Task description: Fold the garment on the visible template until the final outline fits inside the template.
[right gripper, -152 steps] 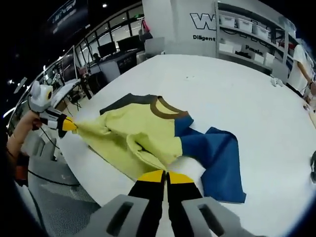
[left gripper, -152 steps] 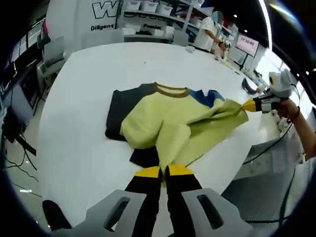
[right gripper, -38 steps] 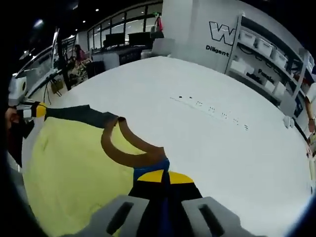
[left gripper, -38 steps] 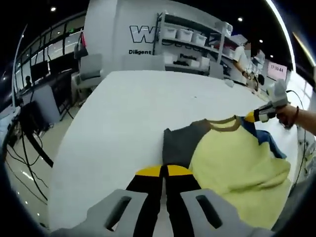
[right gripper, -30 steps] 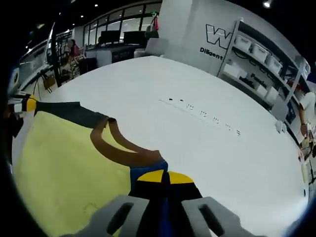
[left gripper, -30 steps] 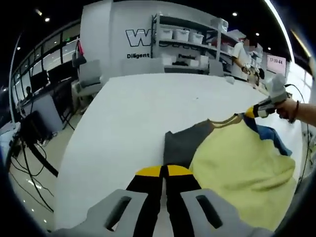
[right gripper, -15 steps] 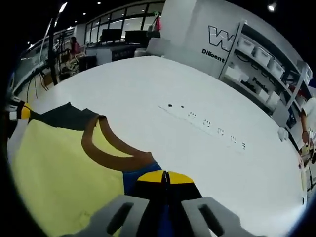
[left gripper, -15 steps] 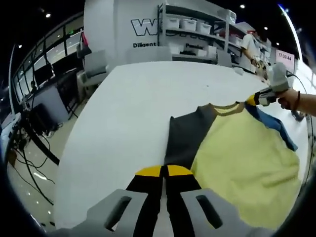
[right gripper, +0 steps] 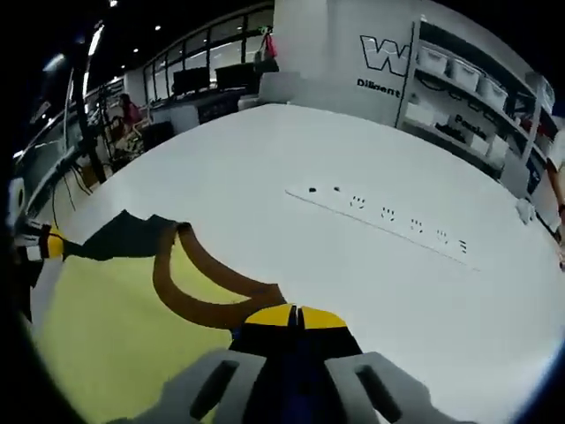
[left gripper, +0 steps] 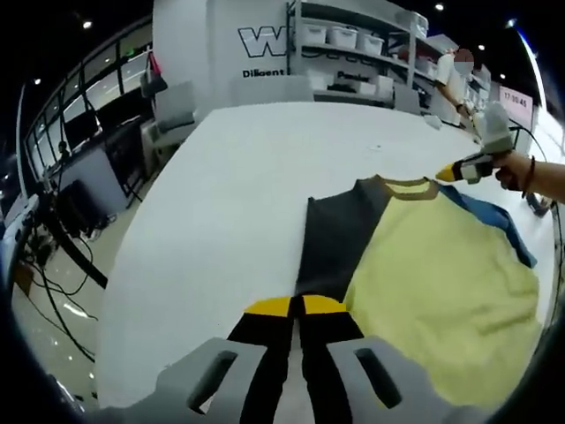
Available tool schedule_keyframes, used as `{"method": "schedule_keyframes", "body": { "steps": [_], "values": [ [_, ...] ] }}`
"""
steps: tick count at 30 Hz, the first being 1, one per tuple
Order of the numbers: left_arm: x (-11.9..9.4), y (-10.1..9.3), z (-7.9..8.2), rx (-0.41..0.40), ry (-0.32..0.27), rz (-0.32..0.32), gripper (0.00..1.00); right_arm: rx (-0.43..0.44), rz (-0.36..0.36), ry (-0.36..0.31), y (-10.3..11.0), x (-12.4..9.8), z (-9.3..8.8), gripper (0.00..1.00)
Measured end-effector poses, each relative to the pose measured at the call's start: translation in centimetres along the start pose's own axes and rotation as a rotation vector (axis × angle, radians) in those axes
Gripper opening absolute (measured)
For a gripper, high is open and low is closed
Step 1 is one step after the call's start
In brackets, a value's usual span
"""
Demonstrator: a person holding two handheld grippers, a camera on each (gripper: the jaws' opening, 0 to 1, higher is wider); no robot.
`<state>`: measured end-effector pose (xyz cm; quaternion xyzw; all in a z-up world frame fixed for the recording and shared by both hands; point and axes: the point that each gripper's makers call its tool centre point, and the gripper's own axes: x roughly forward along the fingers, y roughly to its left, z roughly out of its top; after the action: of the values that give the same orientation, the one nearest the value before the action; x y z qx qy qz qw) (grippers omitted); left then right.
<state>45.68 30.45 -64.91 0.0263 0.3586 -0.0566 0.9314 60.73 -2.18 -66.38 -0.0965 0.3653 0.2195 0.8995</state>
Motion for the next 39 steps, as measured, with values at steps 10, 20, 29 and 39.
{"method": "schedule_keyframes", "body": {
  "steps": [10, 20, 29, 39],
  "values": [
    [0.6, -0.6, -0.3, -0.111, 0.003, -0.052, 0.31, -0.052, 0.055, 0.035, -0.2, -0.8, -2.2, 0.28],
    [1.5, -1.3, -1.6, -0.113, 0.052, -0.054, 0.03, -0.161, 0.045, -0.016, 0.5, 0.4, -1.2, 0.0],
    [1.5, -0.7, -1.1, -0.108, 0.013, -0.018, 0.04, -0.144, 0.035, -0.013, 0.3, 1.6, 0.4, 0.0],
    [1.4, 1.1, -0.6, -0.121, -0.001, 0.061, 0.04, -0.175, 0.034, -0.015, 0.7, 3.3, 2.7, 0.0]
  ]
}}
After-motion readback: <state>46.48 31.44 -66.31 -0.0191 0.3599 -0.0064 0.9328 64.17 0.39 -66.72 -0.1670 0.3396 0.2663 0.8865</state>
